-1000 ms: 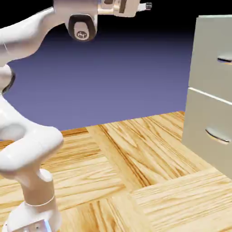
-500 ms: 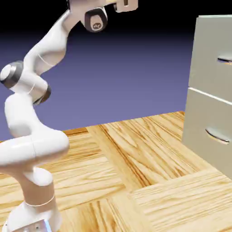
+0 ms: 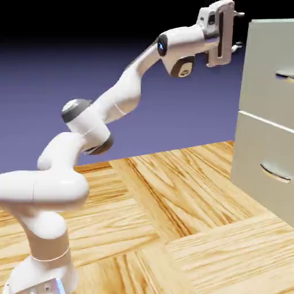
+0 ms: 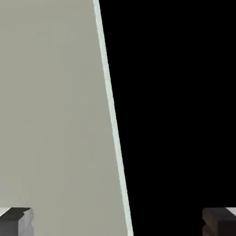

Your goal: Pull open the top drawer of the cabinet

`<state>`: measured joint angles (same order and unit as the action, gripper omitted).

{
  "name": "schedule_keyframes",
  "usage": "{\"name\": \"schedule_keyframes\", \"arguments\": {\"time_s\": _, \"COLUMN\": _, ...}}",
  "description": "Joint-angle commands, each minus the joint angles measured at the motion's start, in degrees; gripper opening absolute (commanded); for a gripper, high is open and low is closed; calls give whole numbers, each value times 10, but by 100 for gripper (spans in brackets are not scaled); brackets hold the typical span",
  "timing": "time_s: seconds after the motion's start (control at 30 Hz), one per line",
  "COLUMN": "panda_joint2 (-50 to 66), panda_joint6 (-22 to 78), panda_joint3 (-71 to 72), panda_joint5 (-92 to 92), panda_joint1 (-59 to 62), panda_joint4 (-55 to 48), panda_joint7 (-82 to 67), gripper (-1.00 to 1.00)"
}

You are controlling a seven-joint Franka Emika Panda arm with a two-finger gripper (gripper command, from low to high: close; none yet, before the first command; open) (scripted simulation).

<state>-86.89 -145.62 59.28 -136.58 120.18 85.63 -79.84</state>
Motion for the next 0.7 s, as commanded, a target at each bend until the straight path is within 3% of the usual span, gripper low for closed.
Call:
{"name": "schedule_keyframes", "arguments": {"time_s": 0.0, "panda_joint2": -9, "panda_joint6": 5, "panda_joint3": 10, "panda_joint5": -23, "panda_joint1": 21, "panda_joint4": -13, "panda_joint7": -21, "gripper": 0}}
{"name": "schedule_keyframes", "arguments": {"time_s": 0.13, "panda_joint2": -45, "panda_joint6": 24, "panda_joint3": 49, "panda_joint5": -114, "panda_joint1": 101, "panda_joint4": -63, "panda_joint7": -102, "gripper": 0}}
{"name": "schedule_keyframes", "arguments": {"time_s": 0.5, "panda_joint2": -25, "panda_joint6": -46, "panda_joint3": 40, "panda_joint5": -85, "panda_joint1": 219, "panda_joint4": -258, "panda_joint7": -27, "gripper": 0}}
{"name": "schedule_keyframes", "arguments": {"time_s": 0.53, "panda_joint2": -25, "panda_joint6": -46, "panda_joint3": 40, "panda_joint5": -85, "panda_joint1": 219, "panda_joint4": -258, "panda_joint7": -27, "gripper": -100}}
{"name": "schedule_keyframes", "arguments": {"time_s": 0.67, "panda_joint2": -34, "panda_joint6": -23, "panda_joint3": 42, "panda_joint5": -99, "panda_joint1": 183, "panda_joint4": -196, "panda_joint7": -51, "gripper": -100}}
